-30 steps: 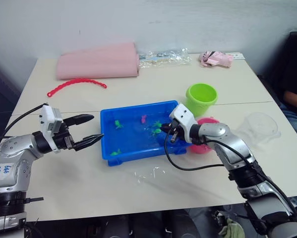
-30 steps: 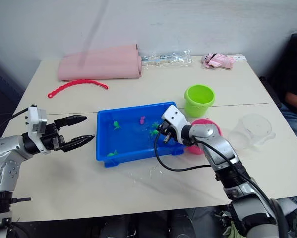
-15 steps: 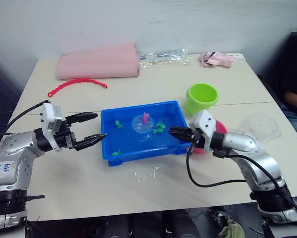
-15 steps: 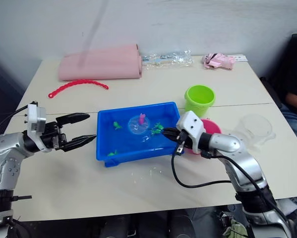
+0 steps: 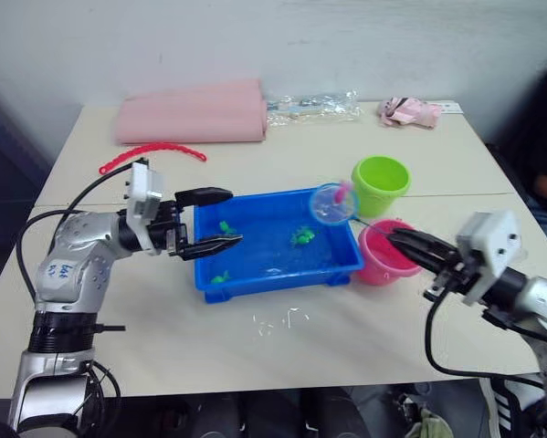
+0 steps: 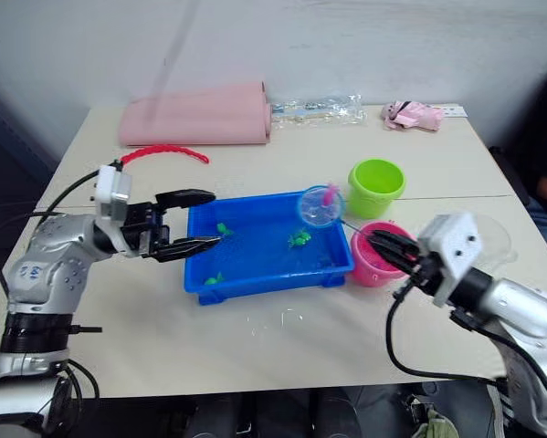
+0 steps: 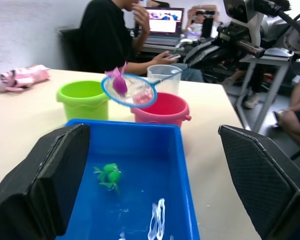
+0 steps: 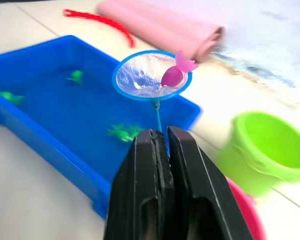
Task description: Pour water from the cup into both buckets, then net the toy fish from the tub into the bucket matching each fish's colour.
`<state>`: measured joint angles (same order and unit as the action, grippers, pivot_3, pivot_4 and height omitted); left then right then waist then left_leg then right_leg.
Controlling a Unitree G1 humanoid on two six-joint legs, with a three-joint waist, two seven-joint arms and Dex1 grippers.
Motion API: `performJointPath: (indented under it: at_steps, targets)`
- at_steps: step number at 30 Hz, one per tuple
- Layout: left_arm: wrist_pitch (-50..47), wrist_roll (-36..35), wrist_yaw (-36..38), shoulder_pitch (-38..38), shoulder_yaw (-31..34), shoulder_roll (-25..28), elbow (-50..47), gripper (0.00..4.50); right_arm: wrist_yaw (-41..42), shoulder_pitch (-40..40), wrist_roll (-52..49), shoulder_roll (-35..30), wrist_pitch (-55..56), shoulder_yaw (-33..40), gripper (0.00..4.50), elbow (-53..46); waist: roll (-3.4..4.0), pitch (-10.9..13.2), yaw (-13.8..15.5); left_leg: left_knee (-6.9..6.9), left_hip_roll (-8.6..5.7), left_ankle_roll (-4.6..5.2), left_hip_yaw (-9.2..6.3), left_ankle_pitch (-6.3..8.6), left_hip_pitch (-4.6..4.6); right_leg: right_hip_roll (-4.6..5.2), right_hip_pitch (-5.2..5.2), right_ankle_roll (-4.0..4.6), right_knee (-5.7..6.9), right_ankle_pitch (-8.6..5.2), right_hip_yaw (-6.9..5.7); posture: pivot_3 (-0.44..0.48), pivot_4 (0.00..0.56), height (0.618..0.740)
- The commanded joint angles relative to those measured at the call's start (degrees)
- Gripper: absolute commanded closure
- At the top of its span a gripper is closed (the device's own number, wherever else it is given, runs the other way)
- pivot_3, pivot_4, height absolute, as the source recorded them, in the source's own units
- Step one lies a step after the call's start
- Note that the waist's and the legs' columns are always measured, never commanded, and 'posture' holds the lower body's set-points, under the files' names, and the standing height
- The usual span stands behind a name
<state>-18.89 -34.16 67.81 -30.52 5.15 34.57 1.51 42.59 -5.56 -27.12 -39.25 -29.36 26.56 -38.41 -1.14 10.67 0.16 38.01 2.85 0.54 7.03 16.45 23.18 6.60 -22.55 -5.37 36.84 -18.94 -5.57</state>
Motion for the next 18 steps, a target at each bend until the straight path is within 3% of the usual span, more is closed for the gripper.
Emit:
performJointPath:
  at_steps: [1, 8, 12, 18]
  targets:
    - [1.4, 0.7, 2.1, -2.6, -1.8, -1.4, 1.9, 0.05, -1.8, -5.0, 2.4, -0.1, 2.7, 7.4, 4.50, -1.5, 0.00, 0.0, 0.0, 0.01, -0.02, 0.01, 0.00, 0.00, 0.00, 0.00, 0.00, -0.01, 0.00, 0.01, 0.01, 0.000, 0.150, 0.740]
    - [3.1, 1.8, 4.2, -4.2, -3.7, -3.8, 4.9, 0.05, 2.6, -17.9, 13.8, -1.1, 20.1, 13.3, 4.50, 5.1, 0.00, 0.0, -0.1, 0.02, -0.12, 0.01, 0.03, -0.02, -0.02, -0.06, 0.01, -0.02, 0.01, 0.00, 0.02, 0.000, 0.150, 0.740]
    - [3.8, 2.3, 4.5, -3.9, -3.9, -4.6, 5.5, 0.05, 1.5, -19.8, 19.7, -0.2, 32.9, 13.6, 4.50, 10.0, 0.00, 0.0, -0.2, 0.03, -0.12, -0.04, 0.04, -0.05, -0.12, -0.07, 0.05, -0.02, 0.05, 0.00, 0.06, 0.000, 0.150, 0.740]
    - [3.8, 2.6, 4.4, -3.3, -3.9, -5.3, 5.2, 0.05, -1.8, -20.3, 34.2, -4.5, 60.3, 11.8, 4.50, 20.9, -0.01, 0.0, -0.2, 0.03, -0.11, -0.08, 0.03, -0.07, -0.13, -0.06, 0.05, -0.03, 0.06, 0.00, 0.09, 0.000, 0.150, 0.740]
